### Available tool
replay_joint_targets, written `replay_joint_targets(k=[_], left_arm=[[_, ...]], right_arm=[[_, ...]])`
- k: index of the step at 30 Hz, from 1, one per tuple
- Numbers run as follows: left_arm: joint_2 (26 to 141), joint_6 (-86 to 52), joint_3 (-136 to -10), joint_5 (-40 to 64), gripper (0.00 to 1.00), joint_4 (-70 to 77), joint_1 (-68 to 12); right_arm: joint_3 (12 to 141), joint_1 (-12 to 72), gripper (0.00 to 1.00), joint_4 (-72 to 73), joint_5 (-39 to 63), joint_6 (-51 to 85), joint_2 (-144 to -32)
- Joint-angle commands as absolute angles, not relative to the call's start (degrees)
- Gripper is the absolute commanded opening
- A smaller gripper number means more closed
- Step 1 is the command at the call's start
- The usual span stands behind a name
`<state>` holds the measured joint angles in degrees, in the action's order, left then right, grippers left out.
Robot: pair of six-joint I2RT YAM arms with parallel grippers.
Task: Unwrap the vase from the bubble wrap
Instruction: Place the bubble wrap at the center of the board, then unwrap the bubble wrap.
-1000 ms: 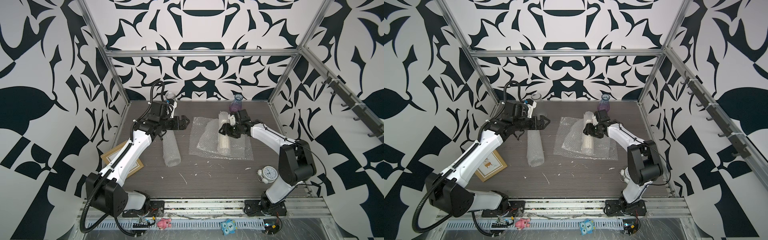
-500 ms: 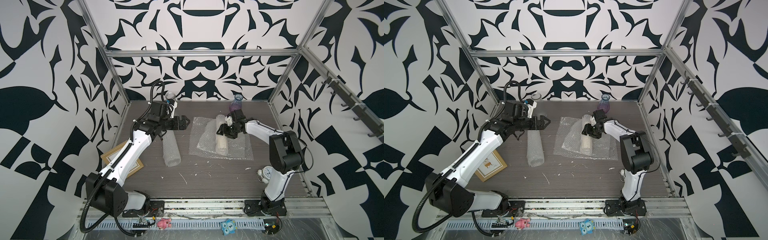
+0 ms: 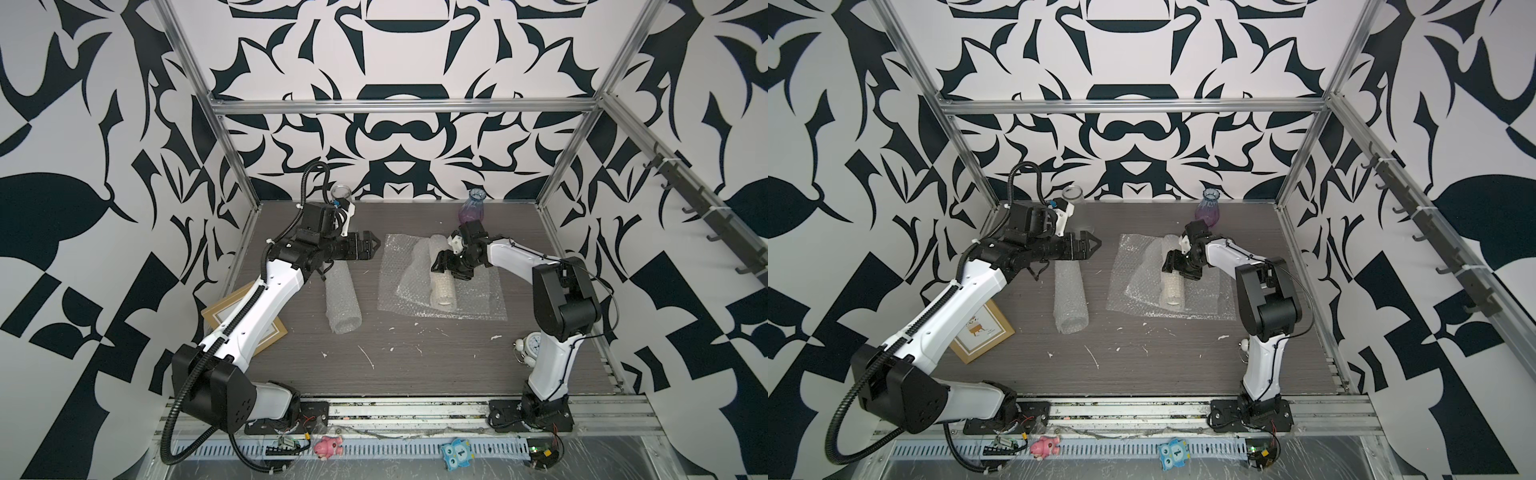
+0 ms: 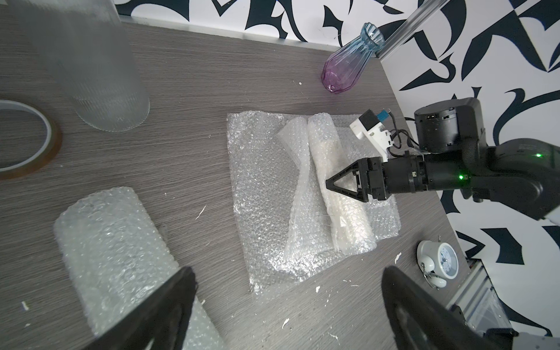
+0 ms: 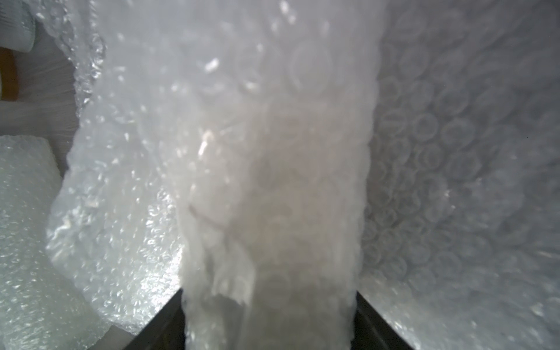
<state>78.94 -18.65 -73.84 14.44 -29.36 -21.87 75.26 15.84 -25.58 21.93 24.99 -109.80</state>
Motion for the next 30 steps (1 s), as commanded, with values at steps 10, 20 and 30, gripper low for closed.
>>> replay_joint_targets(k=[10,20,30], left_arm=[[83.03,-19.87,-73.08,16.36,0.99,-28.56,-22.39],[89.25,-19.75,-75.88,14.84,0.99,-30.43,-26.39],[93.39,-23.88,-77.64,10.97,0.99,-30.57,-35.08]], right_arm=[[68.71,15.91,0.76,-21.02,8.89,24.01,-89.88],[61.68,14.65,0.65,-19.43,6.10,21.90,-85.11],[57.68,14.52,0.56,-15.32,12.29,23.60,-86.06]])
